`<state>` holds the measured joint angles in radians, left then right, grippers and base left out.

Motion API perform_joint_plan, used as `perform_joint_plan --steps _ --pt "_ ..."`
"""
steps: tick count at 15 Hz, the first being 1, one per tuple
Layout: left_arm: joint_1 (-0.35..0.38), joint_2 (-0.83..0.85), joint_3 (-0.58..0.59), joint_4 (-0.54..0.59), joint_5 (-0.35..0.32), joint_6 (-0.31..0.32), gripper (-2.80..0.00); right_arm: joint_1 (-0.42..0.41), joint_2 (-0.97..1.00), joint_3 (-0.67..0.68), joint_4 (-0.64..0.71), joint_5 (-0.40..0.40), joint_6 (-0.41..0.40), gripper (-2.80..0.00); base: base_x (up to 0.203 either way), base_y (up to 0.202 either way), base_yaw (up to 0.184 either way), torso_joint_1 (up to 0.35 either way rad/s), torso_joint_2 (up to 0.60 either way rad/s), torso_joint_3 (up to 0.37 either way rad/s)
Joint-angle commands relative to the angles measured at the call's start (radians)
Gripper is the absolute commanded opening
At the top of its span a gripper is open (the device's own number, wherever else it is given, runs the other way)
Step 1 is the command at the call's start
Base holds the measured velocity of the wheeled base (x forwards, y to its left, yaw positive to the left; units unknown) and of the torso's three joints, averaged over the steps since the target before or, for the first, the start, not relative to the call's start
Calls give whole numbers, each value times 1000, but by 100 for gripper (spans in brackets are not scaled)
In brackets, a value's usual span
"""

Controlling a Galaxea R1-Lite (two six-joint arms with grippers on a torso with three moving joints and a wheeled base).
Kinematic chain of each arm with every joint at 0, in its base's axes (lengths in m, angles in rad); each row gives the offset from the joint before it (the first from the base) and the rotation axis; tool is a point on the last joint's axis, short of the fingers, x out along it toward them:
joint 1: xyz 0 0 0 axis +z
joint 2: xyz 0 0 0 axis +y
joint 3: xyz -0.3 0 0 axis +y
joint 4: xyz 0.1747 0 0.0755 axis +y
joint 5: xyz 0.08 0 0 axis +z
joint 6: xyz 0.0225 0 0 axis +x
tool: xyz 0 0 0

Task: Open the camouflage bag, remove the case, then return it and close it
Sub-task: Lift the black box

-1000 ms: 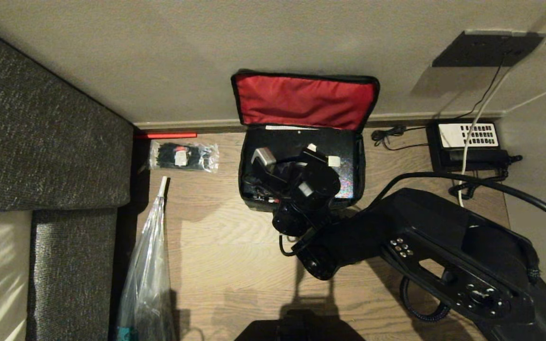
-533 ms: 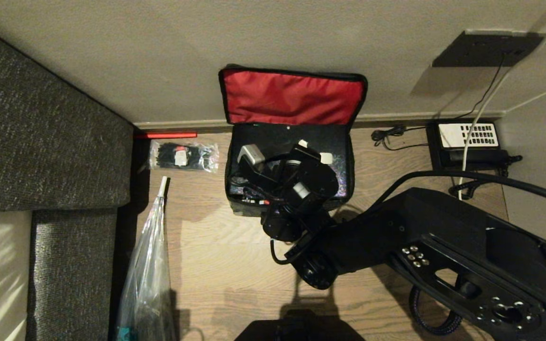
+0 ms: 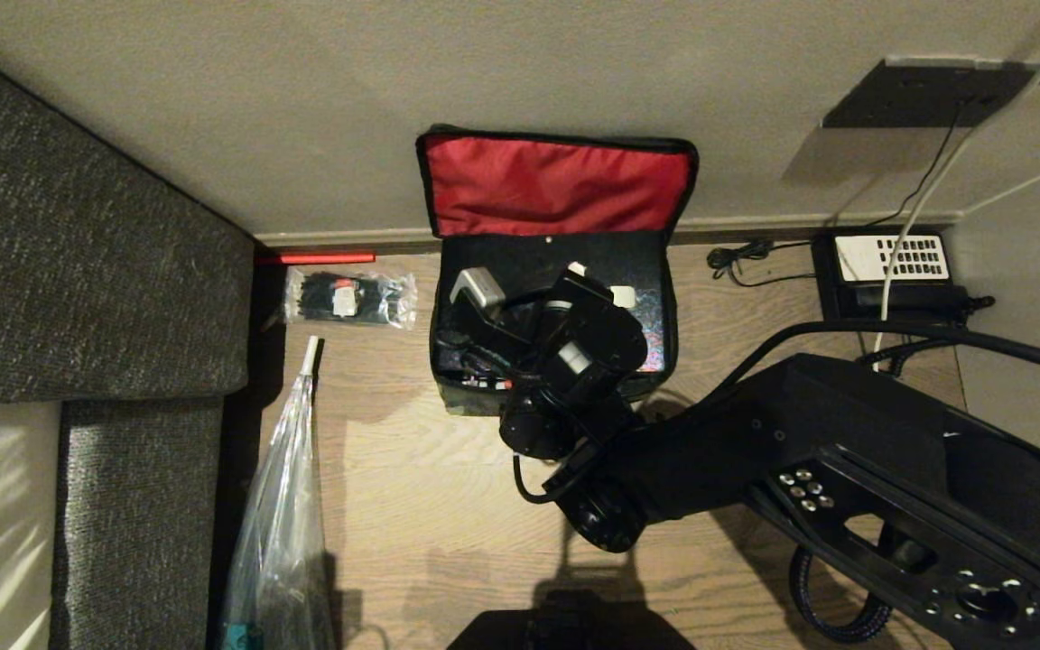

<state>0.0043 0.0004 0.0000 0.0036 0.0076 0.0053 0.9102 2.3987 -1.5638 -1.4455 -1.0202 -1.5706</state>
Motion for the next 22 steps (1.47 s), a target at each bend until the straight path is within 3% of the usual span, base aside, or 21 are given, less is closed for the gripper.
perform_joint_plan --steps 1,5,10,13,22 --pt "0 -2 3 -1 0 0 -280 -2 6 14 -1 -9 15 -280 0 0 0 0 0 0" --pt "0 -2 3 -1 0 1 -280 -33 35 6 88 -8 125 -280 0 0 0 0 0 0" --pt "0 -2 3 -1 0 0 -280 -42 58 -47 339 1 424 -280 0 0 0 0 0 0" --pt "0 -2 3 -1 0 1 -280 -41 35 -47 433 28 533 -280 0 0 0 0 0 0" --pt "0 -2 3 -1 0 1 -280 8 -88 -32 509 58 565 -280 0 0 0 0 0 0"
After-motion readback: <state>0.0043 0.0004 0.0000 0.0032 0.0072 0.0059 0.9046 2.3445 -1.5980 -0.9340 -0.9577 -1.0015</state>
